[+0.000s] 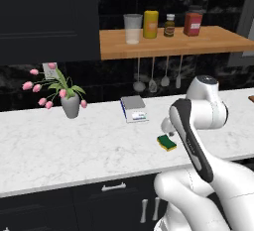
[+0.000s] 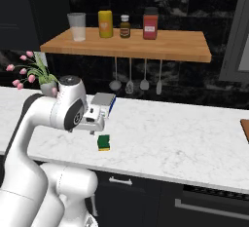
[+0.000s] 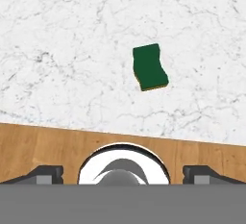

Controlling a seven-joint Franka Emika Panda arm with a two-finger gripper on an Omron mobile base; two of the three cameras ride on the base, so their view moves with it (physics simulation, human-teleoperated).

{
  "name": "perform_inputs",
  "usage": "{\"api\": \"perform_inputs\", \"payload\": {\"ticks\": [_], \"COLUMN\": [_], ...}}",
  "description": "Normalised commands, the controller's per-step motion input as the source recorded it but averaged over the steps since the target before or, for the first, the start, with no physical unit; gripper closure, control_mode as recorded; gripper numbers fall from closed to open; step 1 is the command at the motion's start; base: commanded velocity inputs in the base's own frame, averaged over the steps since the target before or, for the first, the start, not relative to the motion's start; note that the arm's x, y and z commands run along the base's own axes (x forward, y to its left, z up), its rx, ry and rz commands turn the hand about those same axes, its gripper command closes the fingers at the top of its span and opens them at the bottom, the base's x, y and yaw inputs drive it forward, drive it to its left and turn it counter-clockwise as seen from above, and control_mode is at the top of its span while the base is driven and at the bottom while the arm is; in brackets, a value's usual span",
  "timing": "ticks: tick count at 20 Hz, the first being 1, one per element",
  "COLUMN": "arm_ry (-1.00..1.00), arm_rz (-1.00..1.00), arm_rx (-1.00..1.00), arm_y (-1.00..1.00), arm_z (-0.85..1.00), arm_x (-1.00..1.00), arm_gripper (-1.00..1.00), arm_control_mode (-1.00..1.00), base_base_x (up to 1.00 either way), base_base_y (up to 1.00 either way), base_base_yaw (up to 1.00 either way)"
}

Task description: Pick up the sponge from the counter and clean the cutting board by briefly scrubbing or pressing down on the cutting board. Once finished, release the sponge.

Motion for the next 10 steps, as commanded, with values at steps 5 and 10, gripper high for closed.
{"api": "perform_inputs", "payload": {"ticks": [5, 10], "arm_ry": [0.00, -0.02], "arm_rz": [0.00, 0.01], "arm_rx": [0.00, 0.00], "arm_y": [-0.01, -0.23], "arm_z": [-0.51, -0.41], "arm_x": [0.73, 0.43], "arm_gripper": [-1.00, -1.00], "arm_control_mode": [-1.00, -1.00], "base_base_x": [0.00, 0.00], "base_base_y": [0.00, 0.00], "base_base_yaw": [0.00, 0.00]}}
